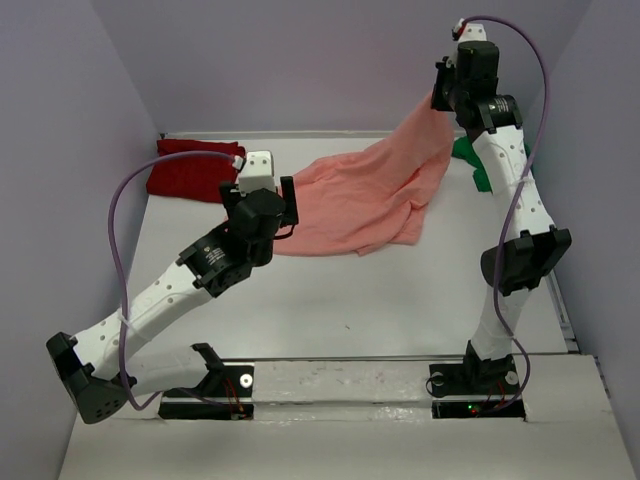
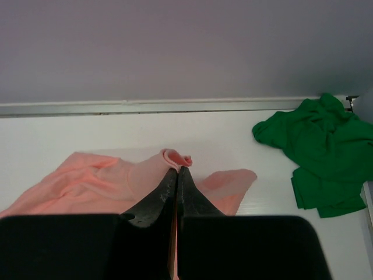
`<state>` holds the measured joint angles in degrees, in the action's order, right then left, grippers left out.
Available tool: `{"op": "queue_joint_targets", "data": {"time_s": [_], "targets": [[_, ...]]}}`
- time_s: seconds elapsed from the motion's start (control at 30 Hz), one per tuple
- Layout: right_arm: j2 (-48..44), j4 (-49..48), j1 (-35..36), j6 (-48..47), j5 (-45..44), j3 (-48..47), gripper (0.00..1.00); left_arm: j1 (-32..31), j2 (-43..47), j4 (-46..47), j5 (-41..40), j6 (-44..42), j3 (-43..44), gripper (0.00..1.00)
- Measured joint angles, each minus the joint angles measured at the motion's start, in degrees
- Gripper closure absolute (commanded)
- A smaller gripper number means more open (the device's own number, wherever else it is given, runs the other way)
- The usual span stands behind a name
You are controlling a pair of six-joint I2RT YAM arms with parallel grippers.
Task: Fold and stack the t-shirts
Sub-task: Flatten out the tshirt
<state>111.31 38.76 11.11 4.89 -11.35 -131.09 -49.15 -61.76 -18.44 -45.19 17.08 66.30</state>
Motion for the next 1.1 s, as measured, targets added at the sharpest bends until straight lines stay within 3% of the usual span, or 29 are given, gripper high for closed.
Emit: {"op": "queue_joint_targets", "data": {"time_s": [0.17, 0.27, 0.5, 0.83, 1.1], "targets": [[-0.11, 1.95, 0.11, 0.04, 0.39, 0.92, 1.0, 0.02, -1.62, -0.61, -0.83, 1.33, -0.74, 0.08], [-1.7, 1.75, 0.28, 0.11, 0.5, 6.08, 1.0, 0.07, -2.69, -0.2, -0.07, 2.12, -0.94, 0.08], [-7.34, 1.92, 2.36, 2.05, -2.01, 16.06, 1.0, 0.11, -7.15, 0.7, 2.4, 3.54, -0.46, 0.2], [-31.47, 0.39, 19.3, 12.15, -20.22, 46.6, 1.0, 1.51, -8.28, 1.11, 2.51, 3.8, 0.59, 0.21], [-33.94, 0.85, 19.87, 14.62, -29.62, 50.38, 1.0, 1.99, -9.42, 1.38, 3.39, 3.85, 0.59, 0.22]]}}
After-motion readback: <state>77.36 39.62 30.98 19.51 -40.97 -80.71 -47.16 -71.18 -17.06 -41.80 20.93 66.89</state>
